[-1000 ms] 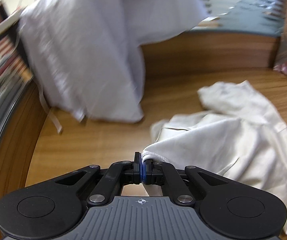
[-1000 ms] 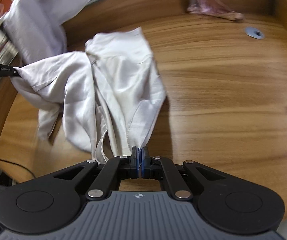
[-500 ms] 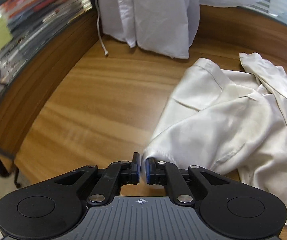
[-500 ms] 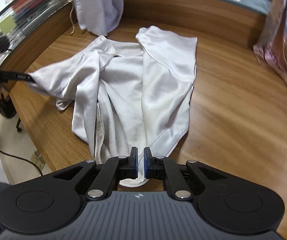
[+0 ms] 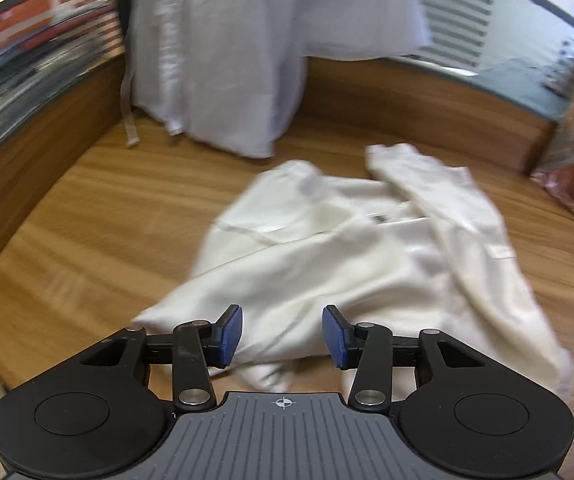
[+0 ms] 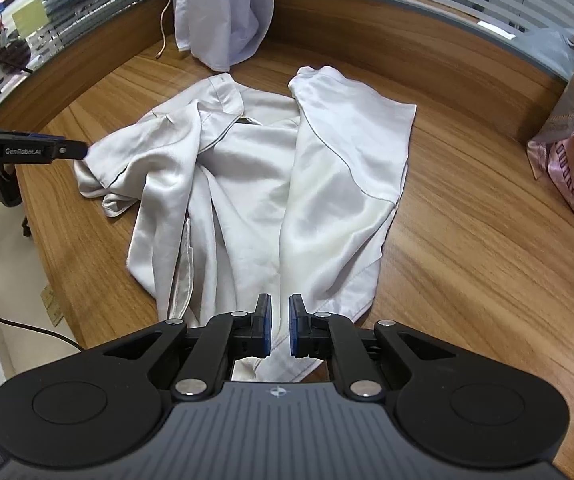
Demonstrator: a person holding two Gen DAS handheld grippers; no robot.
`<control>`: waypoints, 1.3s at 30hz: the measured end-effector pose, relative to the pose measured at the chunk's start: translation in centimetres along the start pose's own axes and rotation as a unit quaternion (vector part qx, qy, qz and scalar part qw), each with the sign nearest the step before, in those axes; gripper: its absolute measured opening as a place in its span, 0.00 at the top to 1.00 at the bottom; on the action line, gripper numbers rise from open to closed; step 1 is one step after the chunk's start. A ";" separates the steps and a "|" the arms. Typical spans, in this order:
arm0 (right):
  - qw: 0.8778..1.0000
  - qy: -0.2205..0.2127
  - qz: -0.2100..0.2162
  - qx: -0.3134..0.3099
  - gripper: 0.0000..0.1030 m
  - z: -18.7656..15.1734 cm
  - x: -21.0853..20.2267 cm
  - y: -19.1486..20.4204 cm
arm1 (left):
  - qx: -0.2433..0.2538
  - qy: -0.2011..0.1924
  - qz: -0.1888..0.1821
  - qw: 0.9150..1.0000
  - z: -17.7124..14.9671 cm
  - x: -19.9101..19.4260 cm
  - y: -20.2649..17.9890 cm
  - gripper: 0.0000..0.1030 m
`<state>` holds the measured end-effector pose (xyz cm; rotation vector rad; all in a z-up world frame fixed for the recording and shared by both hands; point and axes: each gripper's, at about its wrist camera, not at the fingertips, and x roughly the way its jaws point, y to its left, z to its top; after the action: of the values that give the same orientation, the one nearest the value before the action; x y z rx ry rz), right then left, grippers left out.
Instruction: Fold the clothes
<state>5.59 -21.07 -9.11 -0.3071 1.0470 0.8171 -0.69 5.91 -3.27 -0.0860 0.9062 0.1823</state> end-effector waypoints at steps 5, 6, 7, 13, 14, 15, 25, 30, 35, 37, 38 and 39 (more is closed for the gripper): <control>0.999 -0.016 -0.017 0.028 0.83 0.1 0.0 0.2 | 0.022 -0.005 -0.048 0.999 1.7 1.4 -3.1 0.35; 0.999 -0.021 -0.022 0.034 0.83 0.0 -0.1 0.3 | 0.027 -0.005 -0.052 0.998 2.1 1.9 -3.6 0.35; 0.998 -0.026 -0.027 0.043 0.83 -0.1 -0.2 0.3 | 0.033 -0.005 -0.056 0.998 2.5 2.3 -4.1 0.33; 0.989 -0.061 -0.058 0.119 0.82 -1.1 -0.8 0.3 | 0.064 0.026 -0.068 0.995 5.2 5.4 -6.0 0.28; 0.986 -0.068 -0.062 0.137 0.81 -1.3 -0.9 0.3 | 0.072 0.032 -0.067 0.995 5.5 5.7 -6.1 0.27; 0.983 -0.074 -0.066 0.152 0.81 -1.6 -0.9 0.3 | 0.079 0.039 -0.067 0.994 5.8 6.1 -6.3 0.26; 0.959 -0.120 -0.080 0.243 0.80 -4.2 -1.3 2.0 | 0.107 0.077 -0.045 0.990 7.2 8.7 -7.3 0.34; 0.958 -0.131 -0.077 0.244 0.80 -4.9 -1.0 1.6 | 0.118 0.079 -0.029 0.989 6.5 9.5 -7.3 0.67; 0.964 -0.132 -0.062 0.224 0.80 -4.0 -0.1 0.8 | 0.084 0.080 -0.024 0.993 5.7 9.0 -5.2 0.94; 0.968 -0.127 -0.053 0.210 0.80 -3.2 0.3 0.6 | 0.064 0.080 -0.020 0.995 5.4 8.4 -3.9 0.96; 0.970 -0.124 -0.047 0.202 0.80 -2.7 0.5 0.6 | 0.055 0.082 -0.017 0.995 5.2 8.0 -3.2 0.97; 0.973 -0.119 -0.041 0.193 0.80 -2.1 0.7 0.6 | 0.047 0.085 -0.010 0.995 4.9 7.7 -2.5 0.97</control>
<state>3.98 -21.58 -10.69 0.0779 0.9366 0.5443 8.23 5.12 -6.29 -0.0239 1.0810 0.1140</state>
